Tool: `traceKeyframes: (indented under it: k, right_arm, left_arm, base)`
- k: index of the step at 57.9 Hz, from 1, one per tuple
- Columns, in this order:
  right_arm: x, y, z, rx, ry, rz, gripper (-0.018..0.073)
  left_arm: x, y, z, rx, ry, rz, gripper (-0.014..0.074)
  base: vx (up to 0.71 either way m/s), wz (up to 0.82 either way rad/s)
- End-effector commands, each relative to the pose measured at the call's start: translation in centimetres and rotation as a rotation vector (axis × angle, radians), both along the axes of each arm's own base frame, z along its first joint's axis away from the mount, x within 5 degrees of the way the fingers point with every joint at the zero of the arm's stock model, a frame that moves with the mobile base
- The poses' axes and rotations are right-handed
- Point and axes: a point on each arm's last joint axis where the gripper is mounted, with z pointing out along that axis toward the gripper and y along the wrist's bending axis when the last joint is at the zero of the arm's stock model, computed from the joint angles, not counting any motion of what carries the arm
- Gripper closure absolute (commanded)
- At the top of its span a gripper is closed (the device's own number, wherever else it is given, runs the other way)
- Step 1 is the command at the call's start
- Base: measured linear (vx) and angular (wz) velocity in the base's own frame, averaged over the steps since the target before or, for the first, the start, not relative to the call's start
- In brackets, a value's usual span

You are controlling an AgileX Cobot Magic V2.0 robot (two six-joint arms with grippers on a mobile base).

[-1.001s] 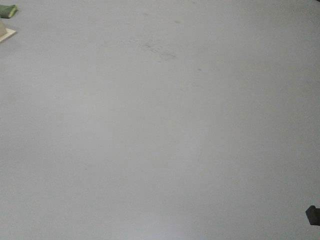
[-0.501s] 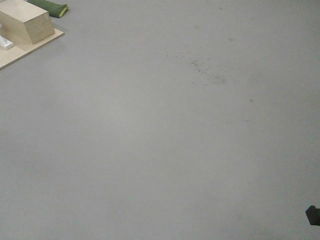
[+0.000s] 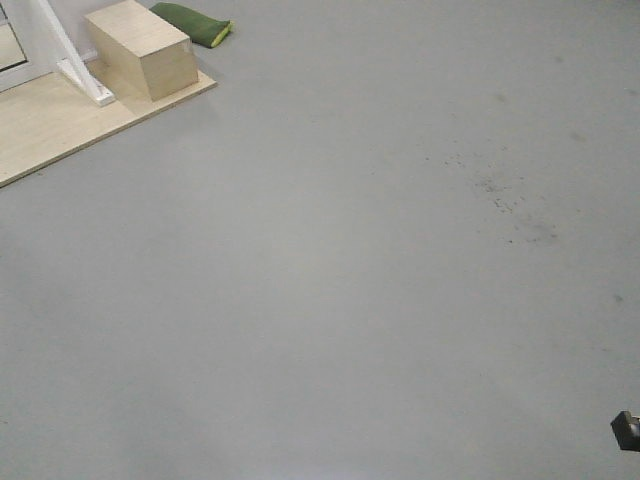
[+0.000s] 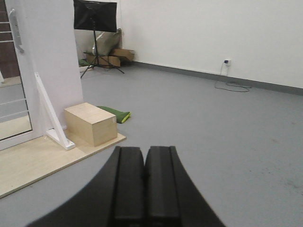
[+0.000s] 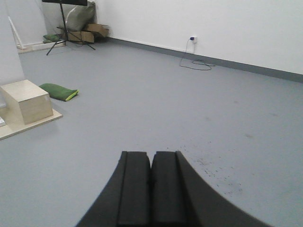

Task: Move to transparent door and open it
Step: 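Drive toward the white-framed glass sliding door on the wooden platform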

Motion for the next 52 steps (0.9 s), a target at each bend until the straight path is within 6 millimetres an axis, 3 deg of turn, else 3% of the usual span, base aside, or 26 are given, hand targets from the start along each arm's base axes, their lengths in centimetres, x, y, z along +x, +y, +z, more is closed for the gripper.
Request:
traceKeyframes:
  k: [1,52]
  right_arm:
    - [0.03,0.04,0.31,-0.016,-0.076,0.004,0.0567]
    - [0.03,0.04,0.31,-0.016,-0.076,0.004,0.0567]
  left_arm:
    - [0.07,-0.12,-0.28,-0.008,-0.054,-0.015,0.0602]
    - [0.07,-0.12,-0.29,-0.008,-0.053,-0.015,0.0602]
  base:
    - [0.56,0.39]
    - [0.57,0.45]
